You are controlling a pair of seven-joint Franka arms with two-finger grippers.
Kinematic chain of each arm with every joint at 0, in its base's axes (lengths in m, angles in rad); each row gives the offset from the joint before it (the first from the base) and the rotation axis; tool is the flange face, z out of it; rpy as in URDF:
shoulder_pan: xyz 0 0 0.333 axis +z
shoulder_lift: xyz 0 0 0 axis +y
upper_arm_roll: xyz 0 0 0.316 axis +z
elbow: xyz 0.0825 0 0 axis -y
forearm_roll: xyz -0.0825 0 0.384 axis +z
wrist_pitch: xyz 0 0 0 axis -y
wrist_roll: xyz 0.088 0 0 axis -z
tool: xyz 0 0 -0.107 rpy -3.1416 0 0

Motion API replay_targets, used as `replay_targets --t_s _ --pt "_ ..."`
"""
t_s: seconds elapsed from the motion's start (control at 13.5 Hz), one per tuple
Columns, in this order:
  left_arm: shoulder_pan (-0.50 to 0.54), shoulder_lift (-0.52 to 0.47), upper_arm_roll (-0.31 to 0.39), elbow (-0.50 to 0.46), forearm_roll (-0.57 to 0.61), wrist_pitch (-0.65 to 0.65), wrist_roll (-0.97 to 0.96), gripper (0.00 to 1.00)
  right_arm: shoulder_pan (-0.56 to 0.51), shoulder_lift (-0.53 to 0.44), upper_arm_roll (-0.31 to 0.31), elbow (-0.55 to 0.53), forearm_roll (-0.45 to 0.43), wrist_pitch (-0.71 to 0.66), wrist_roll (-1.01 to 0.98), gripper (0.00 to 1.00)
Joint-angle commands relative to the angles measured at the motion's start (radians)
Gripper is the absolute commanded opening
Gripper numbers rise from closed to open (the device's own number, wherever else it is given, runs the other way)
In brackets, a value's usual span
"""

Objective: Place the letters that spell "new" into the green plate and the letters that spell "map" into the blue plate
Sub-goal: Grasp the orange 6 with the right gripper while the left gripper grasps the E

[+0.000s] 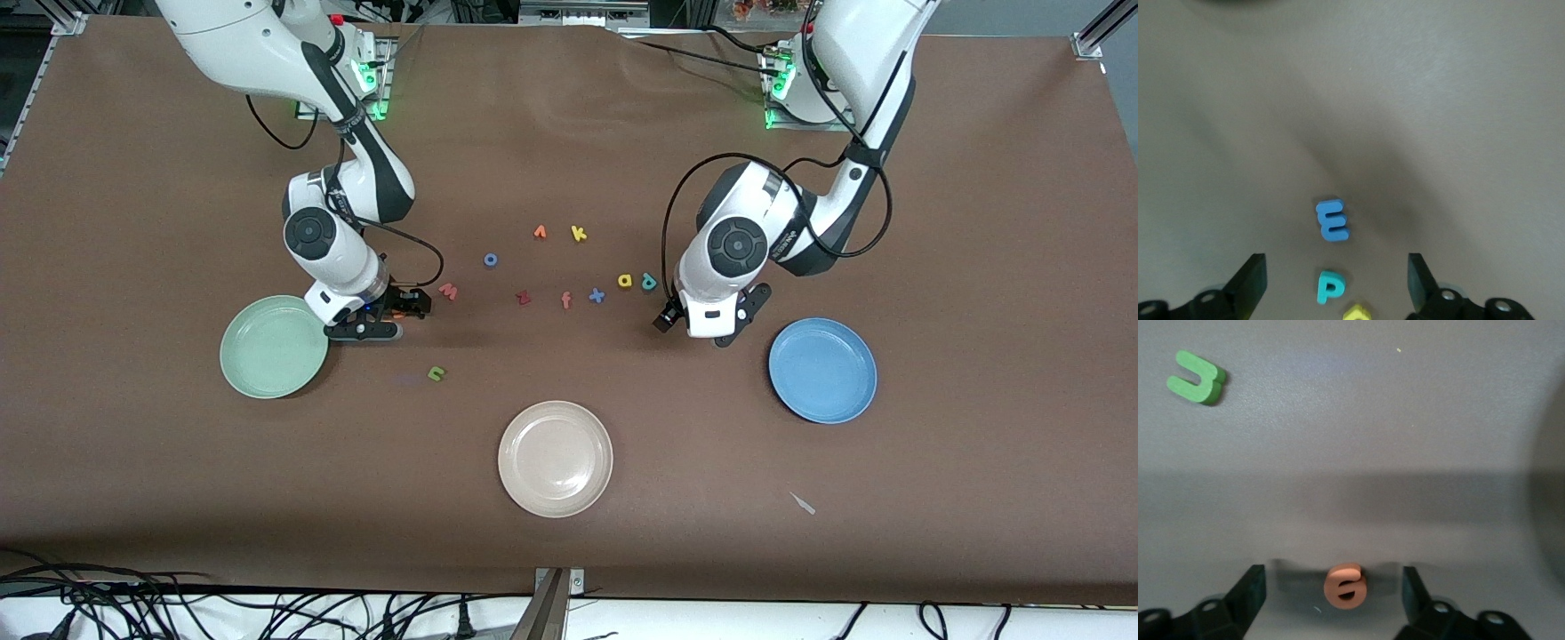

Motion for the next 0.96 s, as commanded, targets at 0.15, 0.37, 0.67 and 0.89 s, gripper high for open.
replay_targets --t_s 0.15,0.37,0.67,0.89 --pt "-0.026 -0.009 0.011 -0.088 -0.007 0.113 -0.057 0.6 0.003 0.011 -0.001 0.014 0.01 0.001 -0.014 0.65" --pt "-0.027 0.017 0.011 -0.088 -0.007 0.148 -0.091 0.59 0.004 0.011 -0.001 0.014 0.009 0.001 -0.019 0.51" --pt "-0.026 0.049 0.014 -0.088 -0.007 0.185 -0.101 0.59 0.004 0.017 -0.001 0.013 0.009 0.001 -0.022 0.24" --pt "-0.026 0.072 0.012 -0.088 -0.007 0.208 -0.101 0.59 0.006 0.022 -0.001 0.016 0.01 -0.001 -0.016 0.06"
